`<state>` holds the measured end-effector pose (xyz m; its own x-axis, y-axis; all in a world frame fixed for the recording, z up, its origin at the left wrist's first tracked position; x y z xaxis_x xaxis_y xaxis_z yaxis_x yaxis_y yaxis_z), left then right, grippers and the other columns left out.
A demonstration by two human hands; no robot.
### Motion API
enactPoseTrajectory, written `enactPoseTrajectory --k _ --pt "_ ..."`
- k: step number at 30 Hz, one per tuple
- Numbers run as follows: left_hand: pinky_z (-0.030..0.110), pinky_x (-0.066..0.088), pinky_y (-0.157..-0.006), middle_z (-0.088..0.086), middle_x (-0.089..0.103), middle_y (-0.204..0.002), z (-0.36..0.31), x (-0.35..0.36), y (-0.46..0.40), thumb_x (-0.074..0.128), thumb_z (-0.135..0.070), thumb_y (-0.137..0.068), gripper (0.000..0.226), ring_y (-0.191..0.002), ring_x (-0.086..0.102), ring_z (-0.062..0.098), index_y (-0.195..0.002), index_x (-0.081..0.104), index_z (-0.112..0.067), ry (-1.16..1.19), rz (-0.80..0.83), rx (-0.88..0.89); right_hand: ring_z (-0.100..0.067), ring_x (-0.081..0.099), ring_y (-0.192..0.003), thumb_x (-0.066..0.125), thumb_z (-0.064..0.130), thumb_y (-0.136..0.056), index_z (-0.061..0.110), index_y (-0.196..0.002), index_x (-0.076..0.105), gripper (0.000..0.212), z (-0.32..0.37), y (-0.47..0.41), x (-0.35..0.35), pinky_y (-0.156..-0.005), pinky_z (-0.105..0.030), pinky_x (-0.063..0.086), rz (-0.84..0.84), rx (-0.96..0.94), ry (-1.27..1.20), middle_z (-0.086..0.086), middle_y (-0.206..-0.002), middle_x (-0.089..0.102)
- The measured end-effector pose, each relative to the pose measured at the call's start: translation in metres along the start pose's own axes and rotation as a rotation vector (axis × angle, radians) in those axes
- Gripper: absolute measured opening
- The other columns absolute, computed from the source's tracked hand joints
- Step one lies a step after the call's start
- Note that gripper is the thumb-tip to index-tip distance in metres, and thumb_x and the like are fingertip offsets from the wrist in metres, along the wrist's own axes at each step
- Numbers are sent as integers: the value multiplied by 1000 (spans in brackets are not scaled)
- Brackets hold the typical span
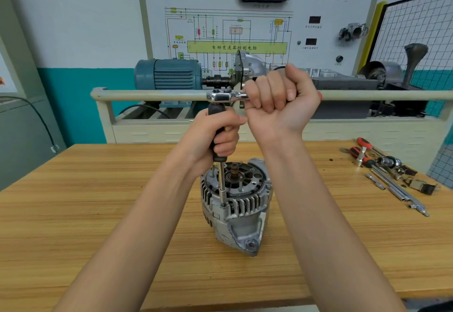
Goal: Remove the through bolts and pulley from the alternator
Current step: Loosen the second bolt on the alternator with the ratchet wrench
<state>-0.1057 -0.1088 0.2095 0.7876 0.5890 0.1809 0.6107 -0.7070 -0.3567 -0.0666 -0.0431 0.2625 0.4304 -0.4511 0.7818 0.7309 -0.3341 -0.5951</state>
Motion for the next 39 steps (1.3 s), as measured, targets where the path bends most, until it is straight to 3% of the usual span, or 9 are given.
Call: enactPoseTrajectory --k 4,10,13,18,21,24,28,34,39 --pt "14 14 -37 -6 22 -37 -3 -14 0 50 4 -83 47 -32 15 8 -46 33 -20 -100 -267 65 -11 14 -36 42 5 -83 20 -37 34 49 5 18 20 -44 -24 21 142 -225 263 6 -34 25" --pt "16 34 -41 -6 43 -54 -18 -20 10 56 -10 -92 31 -44 38 9 -64 44 -12 -336 -559 236 -10 28 -41 53 11 -77 24 -48 36 36 -2 54 49 -52 -24 25 238 -646 736 11 -45 34" --pt "14 24 -37 -9 37 -42 -11 -24 9 58 -1 -86 37 -38 30 6 -58 38 -16 -240 -534 176 -9 26 -40 54 8 -76 25 -43 36 41 2 45 43 -51 -26 23 216 -551 634 7 -41 32" --pt "17 22 -38 -5 30 -39 -6 -12 5 58 1 -80 43 -33 23 10 -47 40 -20 -80 -215 119 -12 10 -37 41 8 -82 19 -33 34 51 2 9 16 -42 -21 19 106 -85 181 6 -31 24" --pt "15 21 -37 -5 30 -37 -3 0 3 60 -9 -73 35 -31 22 9 -45 42 -20 -83 -47 68 -12 5 -38 39 13 -81 17 -33 32 48 0 2 -1 -39 -21 17 -2 49 -61 4 -30 22" --pt "12 17 -35 -7 25 -35 2 1 1 57 -9 -70 36 -28 18 6 -43 37 -20 -56 -38 6 -13 6 -38 39 12 -81 17 -34 32 47 3 4 -1 -39 -21 19 2 -5 -34 4 -31 22" --pt "12 16 -37 -7 22 -38 0 -13 0 56 -2 -71 38 -32 15 7 -48 32 -20 -109 -240 41 -10 14 -37 39 5 -85 22 -36 35 52 6 19 19 -43 -24 22 143 -217 260 7 -34 25" --pt "19 40 -52 2 52 -63 -25 -13 11 60 -11 -88 26 -53 46 13 -70 47 -22 -462 -574 316 -9 28 -42 53 6 -76 23 -48 38 36 1 51 48 -52 -24 24 234 -656 738 11 -48 36" --pt "14 21 -38 -7 29 -41 -5 -22 5 55 5 -83 41 -36 22 8 -56 34 -17 -132 -414 140 -9 21 -35 44 2 -80 23 -37 38 48 5 24 31 -47 -25 20 195 -359 452 7 -35 28"
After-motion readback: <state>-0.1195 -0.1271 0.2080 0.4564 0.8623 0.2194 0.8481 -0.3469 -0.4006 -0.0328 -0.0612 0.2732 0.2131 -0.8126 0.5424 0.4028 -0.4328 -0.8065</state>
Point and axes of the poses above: each hand's wrist, its own y-axis away from the middle knuckle, its own x-axis out of the palm, z = x × y, the point moved 9 cm from there along -y, towards the middle knuckle
